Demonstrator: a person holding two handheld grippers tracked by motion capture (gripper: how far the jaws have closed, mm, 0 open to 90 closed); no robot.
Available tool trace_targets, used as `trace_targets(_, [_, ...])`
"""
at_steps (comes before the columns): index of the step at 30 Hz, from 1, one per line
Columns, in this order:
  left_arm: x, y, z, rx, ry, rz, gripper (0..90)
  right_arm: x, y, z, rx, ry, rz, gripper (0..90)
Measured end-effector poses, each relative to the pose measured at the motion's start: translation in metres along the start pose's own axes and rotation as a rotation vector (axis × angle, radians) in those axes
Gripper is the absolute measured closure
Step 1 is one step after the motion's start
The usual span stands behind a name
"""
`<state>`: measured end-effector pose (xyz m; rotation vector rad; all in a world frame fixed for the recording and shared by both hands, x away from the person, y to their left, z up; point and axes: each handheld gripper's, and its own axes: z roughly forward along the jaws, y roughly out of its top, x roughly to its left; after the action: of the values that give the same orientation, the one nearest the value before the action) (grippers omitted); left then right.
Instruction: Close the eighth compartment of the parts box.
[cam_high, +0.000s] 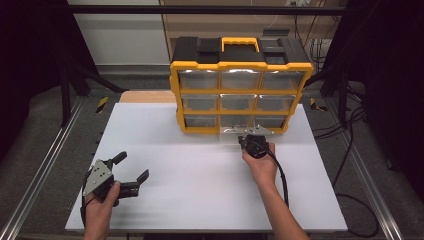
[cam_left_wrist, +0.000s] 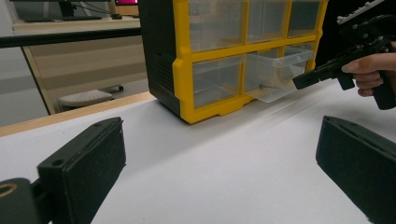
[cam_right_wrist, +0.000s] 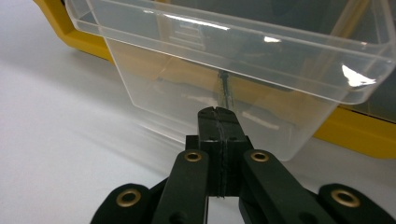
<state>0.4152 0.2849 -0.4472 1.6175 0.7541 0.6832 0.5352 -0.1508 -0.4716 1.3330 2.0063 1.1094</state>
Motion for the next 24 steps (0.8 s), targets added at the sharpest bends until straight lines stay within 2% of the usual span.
trace_targets(24, [0.0003,0.0,-0.0004,0.001,0.0,0.001,1.6,0.0002,0.0063,0.005,0.012,-0.006,0.003,90.0])
